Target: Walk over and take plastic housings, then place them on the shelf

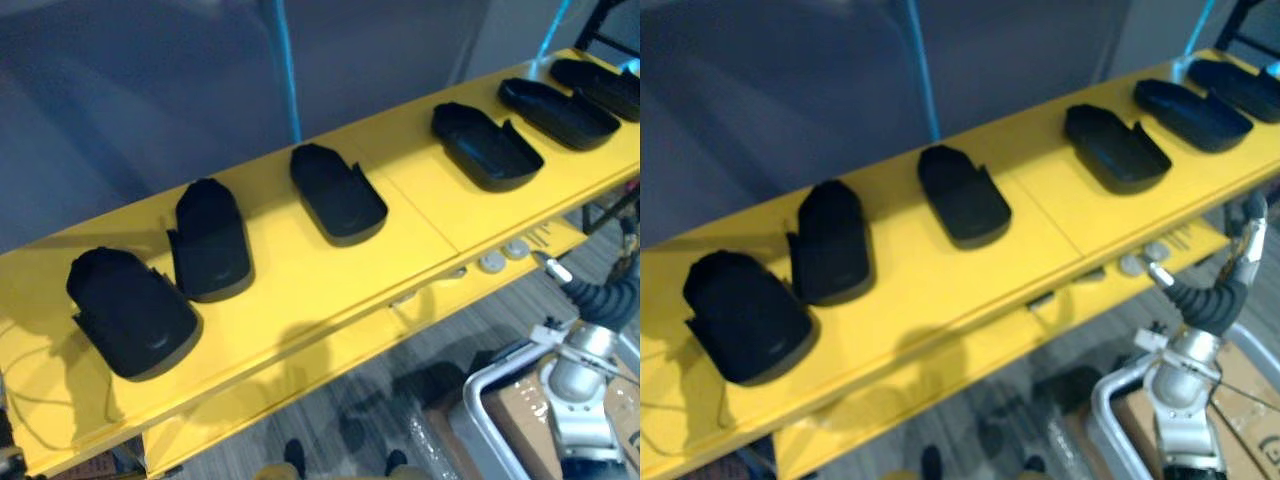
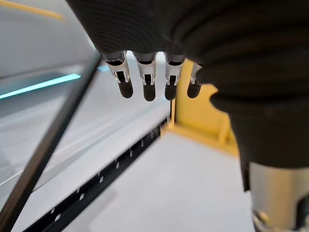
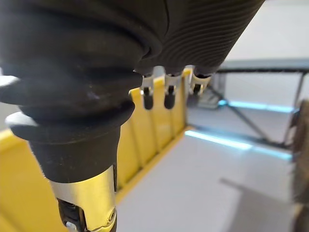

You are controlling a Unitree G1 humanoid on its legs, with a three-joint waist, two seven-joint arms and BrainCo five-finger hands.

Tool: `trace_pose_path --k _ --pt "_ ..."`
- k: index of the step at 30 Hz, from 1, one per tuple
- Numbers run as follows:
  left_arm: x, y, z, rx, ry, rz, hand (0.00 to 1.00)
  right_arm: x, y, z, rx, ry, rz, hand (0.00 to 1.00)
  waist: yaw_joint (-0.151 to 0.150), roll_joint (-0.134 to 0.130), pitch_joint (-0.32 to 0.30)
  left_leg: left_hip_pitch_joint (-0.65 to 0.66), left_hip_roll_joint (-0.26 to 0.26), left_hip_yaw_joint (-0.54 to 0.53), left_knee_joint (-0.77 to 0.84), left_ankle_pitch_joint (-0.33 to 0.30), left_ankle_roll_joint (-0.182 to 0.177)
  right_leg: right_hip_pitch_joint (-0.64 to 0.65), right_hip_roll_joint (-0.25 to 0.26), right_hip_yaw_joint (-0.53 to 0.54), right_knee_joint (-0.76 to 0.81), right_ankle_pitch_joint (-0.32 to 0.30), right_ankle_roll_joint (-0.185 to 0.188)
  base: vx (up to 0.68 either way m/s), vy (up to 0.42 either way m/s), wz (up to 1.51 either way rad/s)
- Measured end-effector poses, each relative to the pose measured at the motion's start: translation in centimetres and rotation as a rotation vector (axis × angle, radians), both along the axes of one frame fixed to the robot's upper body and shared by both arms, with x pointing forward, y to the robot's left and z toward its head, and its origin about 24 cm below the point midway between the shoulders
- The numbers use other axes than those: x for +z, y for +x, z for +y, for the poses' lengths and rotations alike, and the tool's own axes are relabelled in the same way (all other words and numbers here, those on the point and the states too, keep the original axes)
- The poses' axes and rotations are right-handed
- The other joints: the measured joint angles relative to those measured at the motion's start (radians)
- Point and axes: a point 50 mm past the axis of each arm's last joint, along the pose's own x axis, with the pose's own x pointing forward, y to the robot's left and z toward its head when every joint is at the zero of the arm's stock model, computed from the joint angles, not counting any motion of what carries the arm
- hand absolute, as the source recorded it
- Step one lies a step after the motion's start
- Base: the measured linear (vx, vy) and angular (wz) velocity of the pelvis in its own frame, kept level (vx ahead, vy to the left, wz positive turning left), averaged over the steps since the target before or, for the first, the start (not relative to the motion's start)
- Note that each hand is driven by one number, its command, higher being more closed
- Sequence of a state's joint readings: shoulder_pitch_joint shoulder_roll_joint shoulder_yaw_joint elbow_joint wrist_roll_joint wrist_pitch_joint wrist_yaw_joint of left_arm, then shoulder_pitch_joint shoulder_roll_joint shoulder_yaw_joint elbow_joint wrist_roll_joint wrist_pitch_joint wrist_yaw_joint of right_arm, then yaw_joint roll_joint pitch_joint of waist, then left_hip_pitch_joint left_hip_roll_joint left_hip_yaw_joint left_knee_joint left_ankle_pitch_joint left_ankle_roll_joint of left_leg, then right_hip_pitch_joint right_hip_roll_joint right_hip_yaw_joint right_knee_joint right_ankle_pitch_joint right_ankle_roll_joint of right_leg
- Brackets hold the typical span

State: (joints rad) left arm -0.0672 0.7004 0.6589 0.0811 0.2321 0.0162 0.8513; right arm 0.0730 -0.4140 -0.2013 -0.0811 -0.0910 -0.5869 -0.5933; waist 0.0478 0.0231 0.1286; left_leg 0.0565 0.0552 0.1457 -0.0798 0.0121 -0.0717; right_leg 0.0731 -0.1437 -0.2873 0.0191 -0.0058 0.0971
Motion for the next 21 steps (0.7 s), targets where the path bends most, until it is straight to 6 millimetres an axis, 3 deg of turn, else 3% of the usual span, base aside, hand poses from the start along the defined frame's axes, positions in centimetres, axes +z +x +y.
trace_pose_path --k 4,8,15,21 --pt "-0.9 -1.5 -3.7 -0.147 0.02 -0.122 0.0 0.5 0.6 1.9 0.11 -0.018 -0.007 0.0 0.023 -0.014 -0.041 0.013 -0.006 -0.036 0.0 0.003 -0.001 0.038 -0.006 -0.044 -0.009 0.0 0.0 0.0 0.007 0.24" --pt "-1.8 -3.6 -5.8 -0.191 0.035 -0.184 0.0 1.2 1.5 3.4 0.174 -0.011 -0.033 0.0 0.05 -0.008 -0.059 0.011 -0.018 -0.062 -0.008 0.002 0.001 0.065 -0.013 -0.073 -0.022 -0.001 -0.001 -0.05 0.006 0.2" --pt "-3.2 -6.1 -7.1 -0.17 0.018 -0.16 0.0 1.2 2.6 4.7 0.257 0.081 -0.007 0.0 0.084 -0.006 -0.078 -0.024 -0.018 -0.104 -0.009 0.032 0.002 0.07 -0.012 -0.147 -0.028 -0.001 0.0 -0.06 -0.016 0.27" --pt "-6.2 -7.5 -7.9 -0.157 -0.141 -0.137 0.0 0.6 3.3 6.3 0.33 0.098 0.044 0.0 0.109 -0.033 -0.086 -0.054 -0.025 -0.153 -0.009 0.053 0.006 0.073 -0.014 -0.199 -0.028 -0.001 0.0 -0.02 -0.002 0.28"
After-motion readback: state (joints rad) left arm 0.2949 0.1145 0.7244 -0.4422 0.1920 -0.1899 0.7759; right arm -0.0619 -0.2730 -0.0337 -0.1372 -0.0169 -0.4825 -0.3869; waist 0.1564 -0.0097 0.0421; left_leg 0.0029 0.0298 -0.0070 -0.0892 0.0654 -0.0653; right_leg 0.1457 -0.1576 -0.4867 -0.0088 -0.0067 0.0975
